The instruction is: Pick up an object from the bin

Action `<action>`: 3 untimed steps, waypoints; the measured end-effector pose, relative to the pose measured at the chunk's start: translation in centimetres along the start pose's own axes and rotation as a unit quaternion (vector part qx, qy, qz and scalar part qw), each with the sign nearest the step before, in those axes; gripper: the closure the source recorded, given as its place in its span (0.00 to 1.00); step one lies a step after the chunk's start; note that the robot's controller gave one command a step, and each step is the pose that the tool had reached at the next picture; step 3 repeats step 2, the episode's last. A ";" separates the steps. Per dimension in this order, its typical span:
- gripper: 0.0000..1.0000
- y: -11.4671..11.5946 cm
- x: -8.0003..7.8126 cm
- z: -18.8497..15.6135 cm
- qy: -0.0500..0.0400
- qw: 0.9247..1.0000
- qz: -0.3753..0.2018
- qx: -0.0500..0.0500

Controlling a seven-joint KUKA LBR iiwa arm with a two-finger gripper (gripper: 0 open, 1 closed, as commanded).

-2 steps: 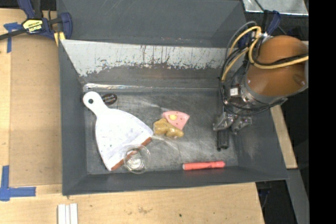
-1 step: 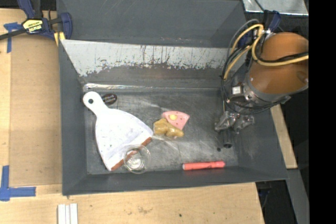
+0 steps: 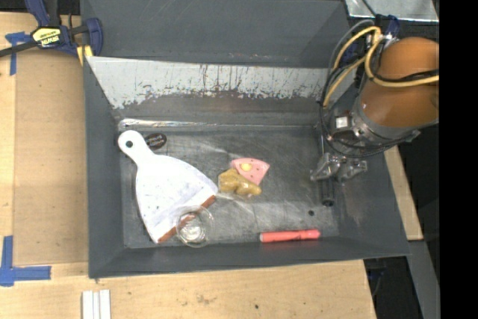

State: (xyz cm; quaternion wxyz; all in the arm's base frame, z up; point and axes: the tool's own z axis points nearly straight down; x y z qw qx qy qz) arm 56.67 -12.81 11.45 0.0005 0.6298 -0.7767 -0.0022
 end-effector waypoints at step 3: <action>1.00 -0.1 0.0 -2.4 0.000 1.000 0.000 0.003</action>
Offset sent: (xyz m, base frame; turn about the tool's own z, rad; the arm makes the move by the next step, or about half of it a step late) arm -0.0001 -0.0001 0.0512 0.0000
